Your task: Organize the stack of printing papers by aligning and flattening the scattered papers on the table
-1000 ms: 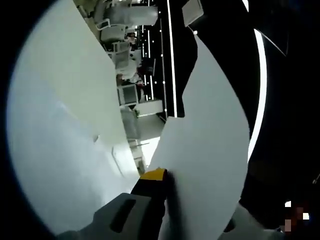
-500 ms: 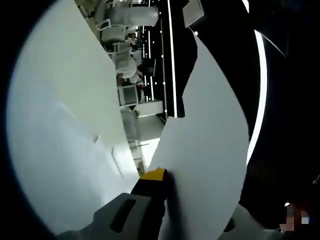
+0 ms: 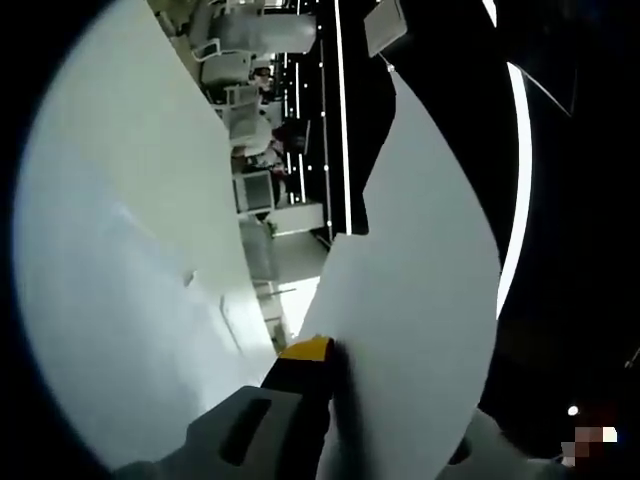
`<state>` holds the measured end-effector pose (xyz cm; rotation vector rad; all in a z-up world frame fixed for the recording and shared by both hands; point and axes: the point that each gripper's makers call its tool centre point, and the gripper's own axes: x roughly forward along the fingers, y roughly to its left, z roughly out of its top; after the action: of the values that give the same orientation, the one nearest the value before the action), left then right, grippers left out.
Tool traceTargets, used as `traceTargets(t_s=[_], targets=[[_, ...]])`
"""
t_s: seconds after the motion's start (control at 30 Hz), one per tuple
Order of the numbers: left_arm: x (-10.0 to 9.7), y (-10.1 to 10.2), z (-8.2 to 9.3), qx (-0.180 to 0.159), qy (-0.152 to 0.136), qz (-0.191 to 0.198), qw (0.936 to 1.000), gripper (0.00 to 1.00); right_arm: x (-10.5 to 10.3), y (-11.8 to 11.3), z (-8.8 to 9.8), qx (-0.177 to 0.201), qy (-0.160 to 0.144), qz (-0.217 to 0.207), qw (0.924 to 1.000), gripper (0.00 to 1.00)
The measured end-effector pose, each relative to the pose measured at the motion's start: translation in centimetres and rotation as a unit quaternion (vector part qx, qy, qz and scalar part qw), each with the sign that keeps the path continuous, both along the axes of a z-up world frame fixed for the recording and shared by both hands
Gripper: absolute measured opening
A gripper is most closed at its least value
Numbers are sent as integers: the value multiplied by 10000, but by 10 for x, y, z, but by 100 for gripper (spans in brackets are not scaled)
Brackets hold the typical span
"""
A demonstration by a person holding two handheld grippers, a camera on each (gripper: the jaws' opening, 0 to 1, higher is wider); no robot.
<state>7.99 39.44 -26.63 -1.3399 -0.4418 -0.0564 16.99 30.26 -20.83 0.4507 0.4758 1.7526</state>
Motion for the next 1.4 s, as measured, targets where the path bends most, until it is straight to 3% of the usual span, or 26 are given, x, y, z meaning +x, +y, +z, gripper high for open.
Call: traceTargets(t_s=[0.3, 0.47, 0.83, 1.4], targets=[[-1, 0, 3, -4, -45, 4, 10000, 12, -6, 3, -1, -17, -52, 60, 10000, 0], [-2, -1, 6, 26, -108, 0, 9999, 13, 5, -2, 2, 41, 72, -64, 9999, 0], [-3, -2, 8, 73, -129, 15, 9999, 19, -6, -3, 6, 134, 167, 53, 9998, 0], [-3, 3, 3, 361, 61, 189, 9992, 19, -21, 8, 7, 215, 658, 435, 9967, 0]])
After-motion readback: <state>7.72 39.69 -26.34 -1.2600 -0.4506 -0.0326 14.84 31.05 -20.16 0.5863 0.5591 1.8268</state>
